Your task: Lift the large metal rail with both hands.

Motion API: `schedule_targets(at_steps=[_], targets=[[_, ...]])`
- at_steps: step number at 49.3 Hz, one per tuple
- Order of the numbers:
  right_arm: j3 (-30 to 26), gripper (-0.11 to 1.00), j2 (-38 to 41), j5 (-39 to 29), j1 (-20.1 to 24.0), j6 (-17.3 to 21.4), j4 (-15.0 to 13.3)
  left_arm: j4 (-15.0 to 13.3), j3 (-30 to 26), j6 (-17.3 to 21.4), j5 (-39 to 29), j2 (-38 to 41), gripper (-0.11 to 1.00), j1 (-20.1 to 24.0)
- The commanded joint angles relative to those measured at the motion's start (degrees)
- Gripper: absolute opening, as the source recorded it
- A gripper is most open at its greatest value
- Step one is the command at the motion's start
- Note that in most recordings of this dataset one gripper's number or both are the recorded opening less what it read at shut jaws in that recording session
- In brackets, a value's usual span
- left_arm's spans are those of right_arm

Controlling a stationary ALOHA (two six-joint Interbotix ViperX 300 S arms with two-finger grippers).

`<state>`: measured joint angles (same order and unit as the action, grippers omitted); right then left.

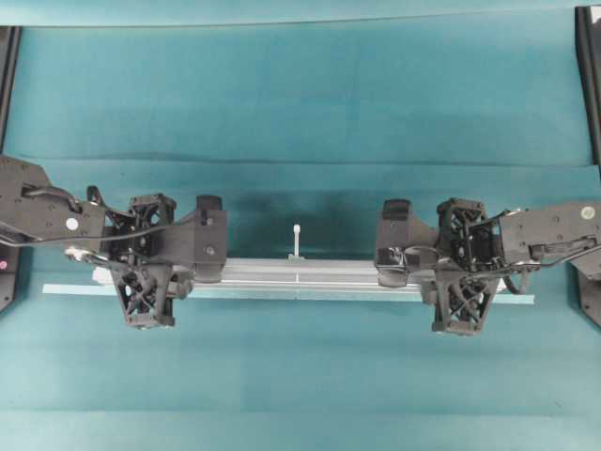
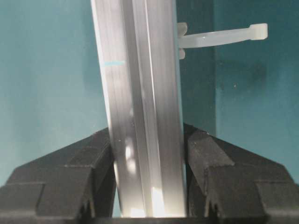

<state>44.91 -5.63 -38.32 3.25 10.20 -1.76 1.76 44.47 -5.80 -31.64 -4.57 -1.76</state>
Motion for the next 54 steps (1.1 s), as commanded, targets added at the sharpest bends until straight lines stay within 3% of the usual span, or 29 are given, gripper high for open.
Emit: schedule_targets(at_steps=[1,54], targets=[[0.0,0.39,0.4,0.4,0.2,0.5,0.2,-0.1,0.1,-0.1,0.4,-0.3,0.36,-0.3],[1.1,0.39,2.0,3.4,-1.2,0.4,0.1,0.0,1.8,1.0,3.2,0.4,0.36,1.1]])
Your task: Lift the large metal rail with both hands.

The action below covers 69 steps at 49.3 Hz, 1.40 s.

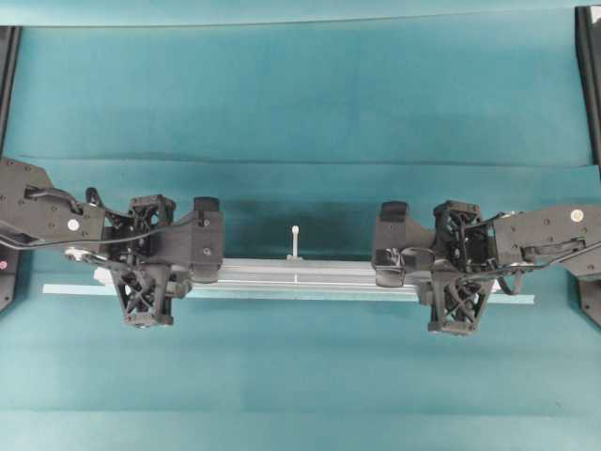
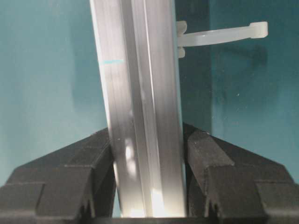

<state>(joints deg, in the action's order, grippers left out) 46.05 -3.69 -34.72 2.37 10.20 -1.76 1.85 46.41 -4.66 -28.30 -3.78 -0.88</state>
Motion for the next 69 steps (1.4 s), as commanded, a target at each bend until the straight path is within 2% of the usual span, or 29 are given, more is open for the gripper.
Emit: schedule_targets(at_steps=[1,61,69], targets=[[-0.1,0.39,0.1,-0.2,-0.4,0.4,0.2,-0.1,-0.2,-0.2,-0.2,-0.4,0.36,0.2],[1.7,0.39,1.5,2.7,-0.5,0.6,0.1,-0.1,1.2,0.0,1.8,0.4,0.36,-0.5],[2.6,0.39,1.5,5.3,-0.5,0.9,0.2,-0.2,1.2,0.0,2.5,0.4,0.36,-0.5]])
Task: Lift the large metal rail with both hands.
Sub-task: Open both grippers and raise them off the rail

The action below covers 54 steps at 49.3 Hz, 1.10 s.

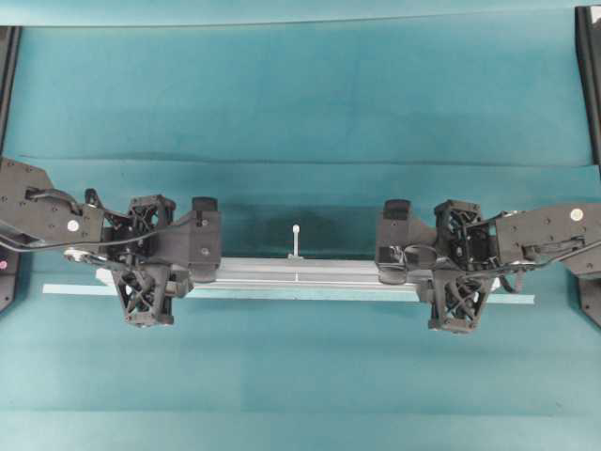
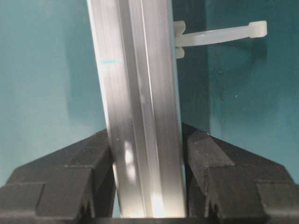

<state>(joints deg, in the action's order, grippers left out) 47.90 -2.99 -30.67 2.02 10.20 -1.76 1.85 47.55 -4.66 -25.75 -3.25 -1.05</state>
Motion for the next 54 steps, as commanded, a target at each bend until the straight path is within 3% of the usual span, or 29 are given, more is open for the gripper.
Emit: schedule_targets(at_steps=[1,39,44,46,49,54], targets=[[0.9,0.39,0.8,1.5,-0.2,0.9,0.2,-0.1,0.1,0.0,0.2,-0.2,0.36,-0.4],[1.5,0.40,0.8,2.7,-0.3,1.1,0.3,-0.2,1.0,0.0,1.1,0.3,0.36,-0.4],[1.6,0.65,0.7,2.5,-0.3,1.1,0.2,-0.2,1.0,-0.7,1.1,0.3,0.36,-0.4],[1.6,0.76,0.7,2.5,-0.3,1.1,0.2,-0.1,1.0,-0.8,1.1,0.2,0.42,-0.4],[1.6,0.89,0.7,2.5,-0.3,1.0,0.2,-0.2,1.0,-0.7,1.1,0.2,0.61,-0.4],[1.6,0.97,0.7,2.5,-0.3,1.0,-0.1,-0.1,0.9,-0.5,1.3,0.2,0.88,-0.4]])
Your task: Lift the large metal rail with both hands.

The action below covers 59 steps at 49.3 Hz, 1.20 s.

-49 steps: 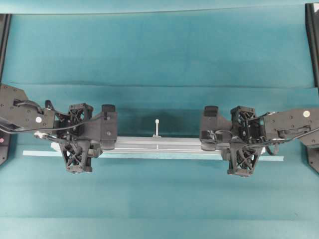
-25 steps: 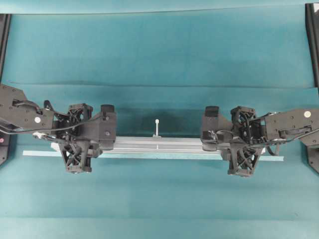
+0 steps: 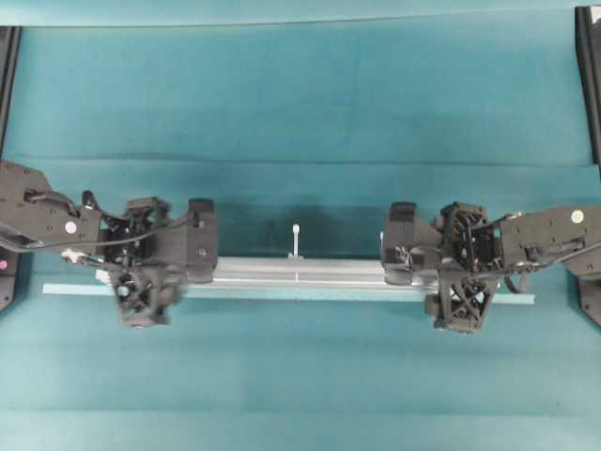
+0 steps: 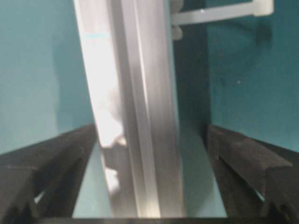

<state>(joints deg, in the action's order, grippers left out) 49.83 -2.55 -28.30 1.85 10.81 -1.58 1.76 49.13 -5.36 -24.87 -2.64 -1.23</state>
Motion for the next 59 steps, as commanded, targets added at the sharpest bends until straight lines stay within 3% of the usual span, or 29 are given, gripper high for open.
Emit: schedule_targets(at_steps=[1,4,22,34,59], targets=[[-0.4,0.96,0.3,0.2,-0.1,0.4,-0.2,-0.1,-0.7,0.2,0.4,-0.4,0.92,-0.2],[-0.4,0.96,0.2,0.1,-0.1,0.4,-0.2,0.0,-0.9,0.4,0.4,-0.6,0.99,-0.3],[-2.3,0.96,-5.5,-3.1,-0.4,0.4,-0.4,0.0,-1.1,1.0,-3.8,-7.4,0.98,-0.2],[-2.1,0.96,-15.6,-5.4,-1.1,0.4,-0.5,0.0,-0.9,1.0,-9.3,-18.1,0.98,-0.3],[1.5,0.96,-38.2,-5.4,-3.1,0.3,-1.8,0.0,2.9,1.0,-7.3,-39.6,0.98,0.0]])
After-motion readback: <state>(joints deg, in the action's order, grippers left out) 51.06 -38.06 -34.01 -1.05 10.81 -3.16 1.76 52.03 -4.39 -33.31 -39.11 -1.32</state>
